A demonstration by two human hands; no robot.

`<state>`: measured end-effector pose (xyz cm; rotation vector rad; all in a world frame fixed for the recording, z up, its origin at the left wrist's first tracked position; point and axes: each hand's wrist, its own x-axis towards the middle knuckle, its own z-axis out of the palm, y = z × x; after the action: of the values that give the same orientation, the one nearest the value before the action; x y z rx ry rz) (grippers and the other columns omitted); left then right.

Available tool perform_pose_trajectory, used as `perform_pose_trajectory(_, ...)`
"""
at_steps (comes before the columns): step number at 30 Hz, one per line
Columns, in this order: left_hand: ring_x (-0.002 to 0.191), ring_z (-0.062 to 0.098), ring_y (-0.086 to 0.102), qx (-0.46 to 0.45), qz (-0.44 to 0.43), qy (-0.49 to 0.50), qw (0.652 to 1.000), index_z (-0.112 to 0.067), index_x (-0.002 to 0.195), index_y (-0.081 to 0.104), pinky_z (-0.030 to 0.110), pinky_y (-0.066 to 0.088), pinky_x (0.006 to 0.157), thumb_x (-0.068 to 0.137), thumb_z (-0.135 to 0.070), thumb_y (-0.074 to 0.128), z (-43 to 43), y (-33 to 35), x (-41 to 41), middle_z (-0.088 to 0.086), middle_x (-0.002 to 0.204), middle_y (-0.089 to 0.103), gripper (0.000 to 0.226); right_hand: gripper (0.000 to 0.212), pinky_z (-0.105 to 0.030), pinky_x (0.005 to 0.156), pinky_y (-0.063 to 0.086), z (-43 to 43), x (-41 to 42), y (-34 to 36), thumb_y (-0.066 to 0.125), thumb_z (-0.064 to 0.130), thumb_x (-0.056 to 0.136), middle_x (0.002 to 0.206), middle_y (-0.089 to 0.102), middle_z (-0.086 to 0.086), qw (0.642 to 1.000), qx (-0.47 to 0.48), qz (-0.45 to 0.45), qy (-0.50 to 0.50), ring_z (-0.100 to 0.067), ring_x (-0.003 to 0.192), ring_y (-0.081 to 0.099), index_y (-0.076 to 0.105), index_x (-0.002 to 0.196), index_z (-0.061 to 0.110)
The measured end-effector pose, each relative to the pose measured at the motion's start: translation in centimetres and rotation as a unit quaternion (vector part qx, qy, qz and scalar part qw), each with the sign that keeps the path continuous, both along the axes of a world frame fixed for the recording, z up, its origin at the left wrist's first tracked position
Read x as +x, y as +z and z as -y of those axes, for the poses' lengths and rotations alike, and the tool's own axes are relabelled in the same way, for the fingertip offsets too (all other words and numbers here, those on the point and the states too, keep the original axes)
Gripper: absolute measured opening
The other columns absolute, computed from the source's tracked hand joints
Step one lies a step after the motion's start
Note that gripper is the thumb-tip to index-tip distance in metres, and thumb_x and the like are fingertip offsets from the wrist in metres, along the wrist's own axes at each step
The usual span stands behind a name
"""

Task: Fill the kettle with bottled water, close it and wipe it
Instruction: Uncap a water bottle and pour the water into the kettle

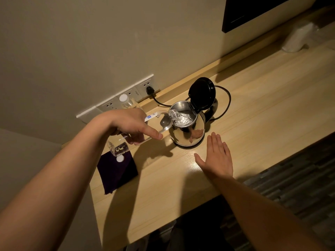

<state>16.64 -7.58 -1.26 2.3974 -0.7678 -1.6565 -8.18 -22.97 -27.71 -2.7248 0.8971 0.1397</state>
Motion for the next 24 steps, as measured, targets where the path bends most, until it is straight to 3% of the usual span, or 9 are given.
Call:
perform_pose_trajectory(4,0.071,0.032,0.066,0.022,0.003,-0.004,1.000,0.016,0.093,0.069,0.045,0.055,0.079,0.045,-0.076,0.087,0.5,0.4,0.1,0.020,0.077,0.075,0.105,0.096,-0.040,0.129,0.007,0.1,0.0,0.0,0.029,0.073,0.094,0.175,0.007,-0.007,1.000,0.006,-0.003,0.005,-0.020,0.162,0.002,0.014,0.166,0.012)
perform_pose_trajectory(8,0.076,0.034,0.063,0.037,-0.007,-0.007,0.999,0.016,0.102,0.068,0.045,0.053,0.079,0.055,-0.067,0.088,1.1,0.6,0.7,0.021,0.081,0.072,0.098,0.096,-0.039,0.129,0.003,0.0,-0.1,0.0,0.028,0.073,0.094,0.175,0.003,-0.006,1.000,0.015,0.002,0.003,-0.018,0.162,-0.002,0.011,0.166,0.013)
perform_pose_trajectory(11,0.070,0.031,0.061,0.055,-0.012,-0.014,0.998,0.008,0.093,0.071,0.043,0.051,0.079,0.053,-0.067,0.087,1.7,0.8,0.9,0.017,0.075,0.072,0.087,0.096,-0.038,0.129,0.001,0.0,-0.1,-0.1,0.027,0.073,0.094,0.175,-0.001,-0.005,1.000,0.018,0.004,0.001,-0.017,0.161,-0.005,0.008,0.166,0.014)
perform_pose_trajectory(17,0.061,0.028,0.063,0.074,-0.004,0.006,0.997,0.009,0.100,0.072,0.037,0.054,0.067,0.053,-0.059,0.093,2.9,1.6,1.2,0.019,0.075,0.073,0.085,0.096,-0.039,0.130,0.004,0.1,0.0,-0.3,0.028,0.074,0.093,0.175,0.000,-0.004,1.000,0.020,0.008,-0.003,-0.017,0.161,-0.004,0.009,0.166,0.014)
perform_pose_trajectory(20,0.065,0.030,0.063,0.085,0.006,0.002,0.996,0.007,0.088,0.073,0.038,0.054,0.066,0.053,-0.056,0.095,3.6,2.2,1.1,0.021,0.075,0.072,0.076,0.095,-0.038,0.129,0.002,0.0,-0.1,-0.4,0.031,0.073,0.094,0.175,0.004,-0.005,1.000,0.018,0.014,-0.006,-0.018,0.162,-0.001,0.014,0.166,0.013)
perform_pose_trajectory(24,0.051,0.024,0.065,0.099,0.031,-0.016,0.995,-0.002,0.074,0.069,0.032,0.055,0.054,0.053,-0.056,0.092,4.3,2.8,0.8,0.016,0.066,0.073,0.063,0.096,-0.039,0.129,0.003,-0.1,0.0,-0.3,0.028,0.074,0.094,0.175,0.004,-0.005,1.000,0.011,0.007,-0.003,-0.018,0.161,-0.001,0.012,0.166,0.013)
